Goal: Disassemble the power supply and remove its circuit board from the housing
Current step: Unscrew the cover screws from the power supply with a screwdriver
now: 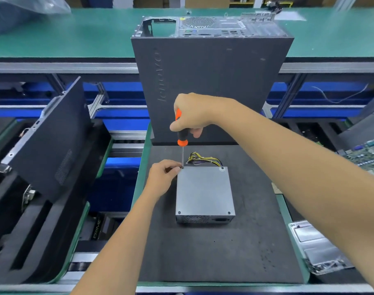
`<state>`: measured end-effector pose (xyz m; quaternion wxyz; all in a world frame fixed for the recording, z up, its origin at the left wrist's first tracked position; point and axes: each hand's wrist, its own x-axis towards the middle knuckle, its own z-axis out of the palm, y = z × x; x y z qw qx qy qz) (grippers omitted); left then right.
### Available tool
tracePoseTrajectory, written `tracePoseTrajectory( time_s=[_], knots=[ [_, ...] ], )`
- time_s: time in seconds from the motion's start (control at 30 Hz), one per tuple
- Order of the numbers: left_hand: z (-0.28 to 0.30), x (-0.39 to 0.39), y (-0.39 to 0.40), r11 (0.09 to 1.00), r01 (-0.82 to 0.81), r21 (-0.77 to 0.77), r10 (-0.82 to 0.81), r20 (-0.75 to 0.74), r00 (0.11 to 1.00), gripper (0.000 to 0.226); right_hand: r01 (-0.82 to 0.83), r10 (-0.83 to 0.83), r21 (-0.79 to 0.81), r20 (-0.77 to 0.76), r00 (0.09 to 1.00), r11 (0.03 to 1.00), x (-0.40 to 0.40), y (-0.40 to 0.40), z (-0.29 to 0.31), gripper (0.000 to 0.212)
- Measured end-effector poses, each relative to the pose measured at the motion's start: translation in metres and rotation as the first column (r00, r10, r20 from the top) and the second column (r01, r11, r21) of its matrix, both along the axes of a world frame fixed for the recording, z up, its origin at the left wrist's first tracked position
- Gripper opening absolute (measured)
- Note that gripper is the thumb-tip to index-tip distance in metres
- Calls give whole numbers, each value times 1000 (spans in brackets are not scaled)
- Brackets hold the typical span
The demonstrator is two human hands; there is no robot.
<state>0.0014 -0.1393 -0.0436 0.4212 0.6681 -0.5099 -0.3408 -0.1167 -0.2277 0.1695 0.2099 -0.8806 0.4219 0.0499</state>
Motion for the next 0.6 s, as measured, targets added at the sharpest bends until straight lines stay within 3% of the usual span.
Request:
tracePoseTrajectory(
  time_s=[0.1, 0.2, 0.27, 0.4, 0.6],
  knots=[
    [5, 0, -3, 999, 50, 9, -51, 87, 995, 20, -64, 61, -27, -98, 993, 998, -5, 1, 7, 24],
    [6, 1, -2, 998, 55, 28, -57, 68, 996, 17, -121, 113, -46, -156, 981, 992, -5, 3, 9, 22],
    [8, 1, -1, 999, 47, 14, -48, 81, 996, 15, -123, 113, -82, -116, 987, 989, -4, 3, 6, 17],
    [7, -4, -2, 999, 22, -23, -19, 119, 993, 5, -78, 79, -136, -1, 997, 988, -4, 5, -2, 28],
    [6, -8, -3, 995, 51, -84, -29, 243, 970, 4, 0, 5, -81, 60, 998, 997, -10, 1, -7, 23]
  ],
)
